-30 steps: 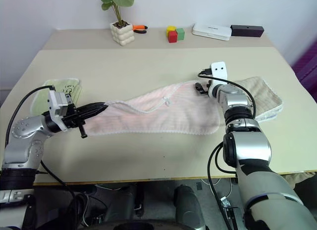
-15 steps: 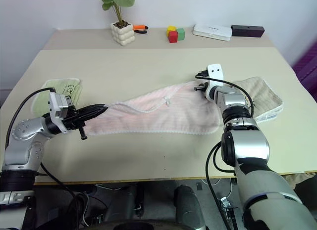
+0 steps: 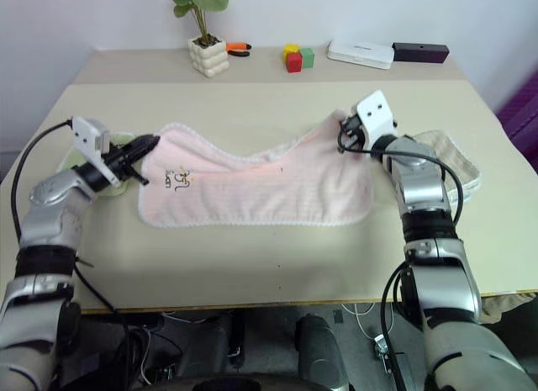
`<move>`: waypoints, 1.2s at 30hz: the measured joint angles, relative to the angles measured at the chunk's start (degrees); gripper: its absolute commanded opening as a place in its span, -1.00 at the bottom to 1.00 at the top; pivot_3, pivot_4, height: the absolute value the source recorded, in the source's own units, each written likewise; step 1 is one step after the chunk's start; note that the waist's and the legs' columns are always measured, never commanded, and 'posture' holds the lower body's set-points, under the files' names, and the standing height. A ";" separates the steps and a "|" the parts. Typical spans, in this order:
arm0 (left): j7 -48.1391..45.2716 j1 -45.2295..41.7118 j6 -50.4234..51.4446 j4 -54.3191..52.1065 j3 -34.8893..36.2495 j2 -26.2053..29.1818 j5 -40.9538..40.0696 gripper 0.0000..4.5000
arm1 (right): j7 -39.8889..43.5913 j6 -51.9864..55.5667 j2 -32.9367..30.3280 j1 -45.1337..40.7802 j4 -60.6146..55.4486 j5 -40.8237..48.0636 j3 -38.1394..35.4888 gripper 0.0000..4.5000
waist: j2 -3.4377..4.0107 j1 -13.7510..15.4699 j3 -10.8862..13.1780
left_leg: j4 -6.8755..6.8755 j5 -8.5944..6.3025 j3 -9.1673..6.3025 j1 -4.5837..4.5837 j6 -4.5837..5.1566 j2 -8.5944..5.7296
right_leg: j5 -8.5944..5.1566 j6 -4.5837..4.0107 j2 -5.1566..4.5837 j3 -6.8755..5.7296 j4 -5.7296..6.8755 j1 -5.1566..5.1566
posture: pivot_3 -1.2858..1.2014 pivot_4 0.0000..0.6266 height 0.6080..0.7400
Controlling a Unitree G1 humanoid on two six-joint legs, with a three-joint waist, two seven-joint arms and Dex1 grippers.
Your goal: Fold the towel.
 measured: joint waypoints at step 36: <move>-35.24 6.42 -12.13 1.96 5.22 6.84 -5.56 -1.00 | 11.99 -14.52 -6.58 35.58 -35.79 10.16 0.88 -0.72 | -0.14 -0.22 0.12 | -0.02 0.13 0.45 -0.15 -0.20 0.12 | 0.03 0.05 -0.11 0.00 0.33 -0.54 | 0.03 -0.52 0.92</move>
